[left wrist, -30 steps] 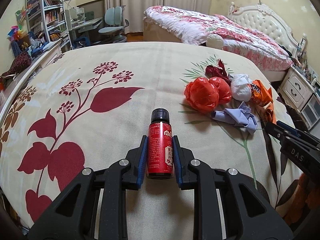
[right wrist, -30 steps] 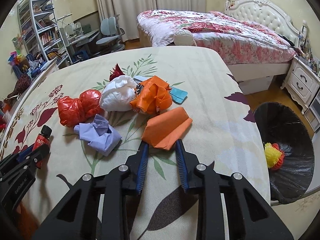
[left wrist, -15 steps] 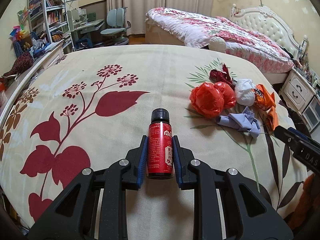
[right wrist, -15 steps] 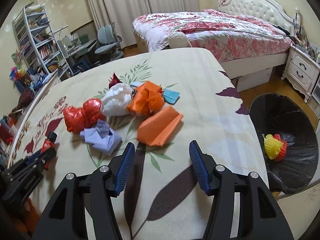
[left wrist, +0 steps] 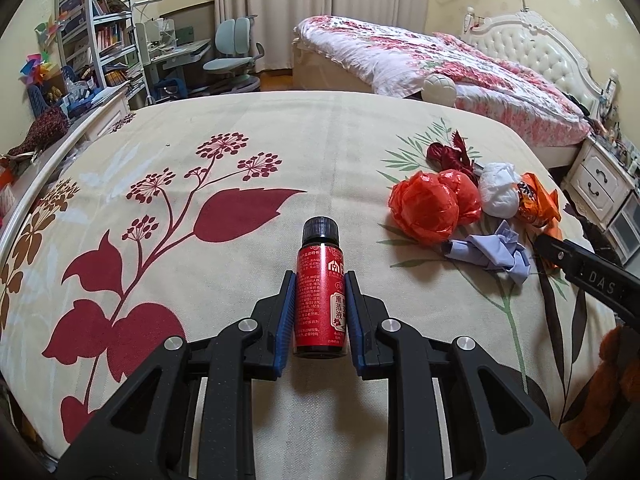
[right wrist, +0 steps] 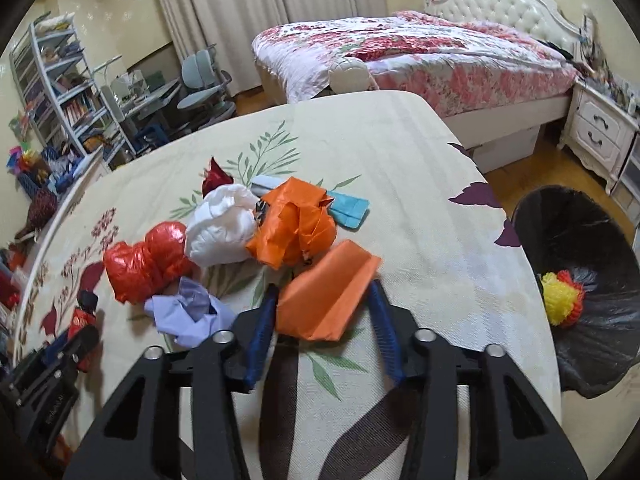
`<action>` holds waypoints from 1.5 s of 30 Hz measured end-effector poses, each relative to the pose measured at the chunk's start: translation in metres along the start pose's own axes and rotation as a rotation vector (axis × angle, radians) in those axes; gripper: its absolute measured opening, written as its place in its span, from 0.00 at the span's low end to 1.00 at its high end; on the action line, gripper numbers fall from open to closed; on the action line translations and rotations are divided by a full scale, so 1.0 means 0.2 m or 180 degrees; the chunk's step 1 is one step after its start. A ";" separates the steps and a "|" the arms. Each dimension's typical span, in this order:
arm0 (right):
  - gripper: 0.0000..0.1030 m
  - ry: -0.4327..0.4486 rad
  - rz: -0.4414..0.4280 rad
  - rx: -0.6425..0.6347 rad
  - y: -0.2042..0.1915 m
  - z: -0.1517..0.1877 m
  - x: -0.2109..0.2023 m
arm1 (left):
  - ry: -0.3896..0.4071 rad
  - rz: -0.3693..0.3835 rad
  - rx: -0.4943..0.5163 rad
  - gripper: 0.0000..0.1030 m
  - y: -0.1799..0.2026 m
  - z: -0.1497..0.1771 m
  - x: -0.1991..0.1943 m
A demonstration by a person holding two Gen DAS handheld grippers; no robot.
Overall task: Collect trash
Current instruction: 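Grasp the flat orange bag with the right tool while the left tool holds the red can, then carry the held red can and flat orange bag over the black trash bin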
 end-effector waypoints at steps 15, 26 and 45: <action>0.37 0.0179 0.0160 -0.0167 0.09 0.12 -0.18 | 0.0042 0.0086 0.0033 0.22 0.06 0.02 -0.03; 0.37 0.0314 0.0283 -0.0035 0.26 0.12 -0.28 | 0.0119 0.0226 0.0095 0.22 0.18 0.00 -0.12; 0.37 0.0526 0.0628 0.0440 0.72 0.06 -0.41 | 0.0307 0.0585 0.0612 0.22 0.73 -0.11 -0.21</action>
Point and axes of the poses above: each gripper's, at about its wrist camera, not at the fingertips, and x roughly the way its jaws point, y to its right, z to its underside, the point moved 8 cm from there along x, roughly the way its jaws point, and after that the axes turned 11 degrees about -y, right-handed, at the moved point
